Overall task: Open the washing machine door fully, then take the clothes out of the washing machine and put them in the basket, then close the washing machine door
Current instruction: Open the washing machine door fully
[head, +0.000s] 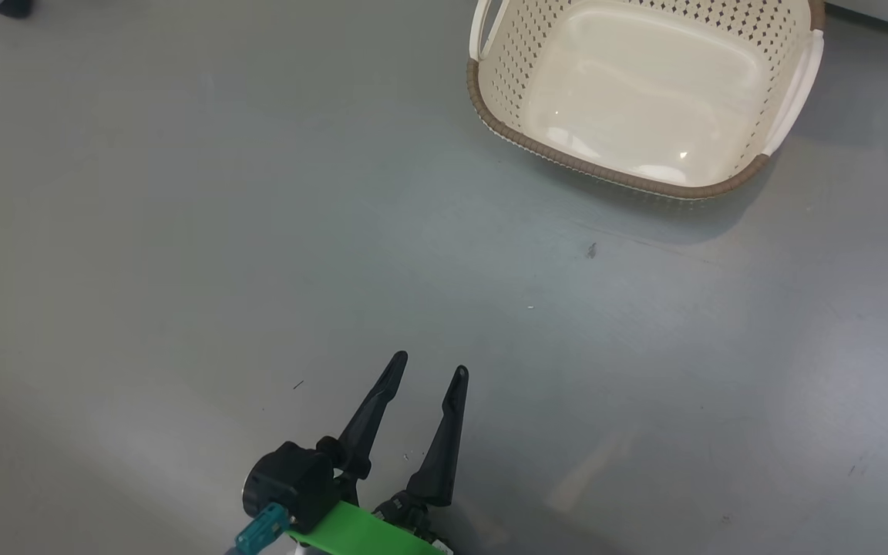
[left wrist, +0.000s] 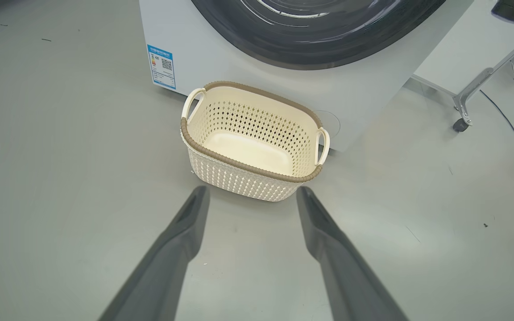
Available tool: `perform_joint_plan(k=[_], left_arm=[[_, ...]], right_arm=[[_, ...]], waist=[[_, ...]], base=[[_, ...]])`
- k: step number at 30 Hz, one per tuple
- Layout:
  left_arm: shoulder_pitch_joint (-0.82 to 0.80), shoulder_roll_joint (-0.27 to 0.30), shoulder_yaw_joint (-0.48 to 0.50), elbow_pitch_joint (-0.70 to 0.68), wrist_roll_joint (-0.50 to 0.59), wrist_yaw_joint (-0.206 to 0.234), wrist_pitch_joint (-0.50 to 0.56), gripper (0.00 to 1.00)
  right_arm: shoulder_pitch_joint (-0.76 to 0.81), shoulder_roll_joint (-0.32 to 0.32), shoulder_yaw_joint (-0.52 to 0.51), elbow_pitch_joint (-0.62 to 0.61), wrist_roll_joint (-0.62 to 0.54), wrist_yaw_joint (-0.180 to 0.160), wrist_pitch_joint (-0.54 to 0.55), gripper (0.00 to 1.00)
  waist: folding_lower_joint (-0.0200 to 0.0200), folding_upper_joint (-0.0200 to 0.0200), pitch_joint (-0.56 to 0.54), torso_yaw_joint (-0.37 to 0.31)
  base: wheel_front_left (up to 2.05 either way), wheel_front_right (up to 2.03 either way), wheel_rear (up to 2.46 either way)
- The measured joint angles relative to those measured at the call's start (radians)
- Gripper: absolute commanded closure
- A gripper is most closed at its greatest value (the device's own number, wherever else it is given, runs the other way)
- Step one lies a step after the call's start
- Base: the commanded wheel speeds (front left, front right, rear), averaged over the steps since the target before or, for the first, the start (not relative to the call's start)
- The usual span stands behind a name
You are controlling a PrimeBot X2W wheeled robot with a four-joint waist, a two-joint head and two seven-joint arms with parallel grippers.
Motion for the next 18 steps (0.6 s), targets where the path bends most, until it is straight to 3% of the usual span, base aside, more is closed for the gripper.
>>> perform_joint_plan(k=[18], left_arm=[[0.005,0.0,0.004,-0.009,0.0,0.0,0.0,0.0]], right_arm=[[-0.049,0.0,-0.005,0.082,0.017,-0.001,0.08,1.0]], waist=[[0.0,0.0,-0.001,-0.003]], base=[[0.0,0.0,0.0]])
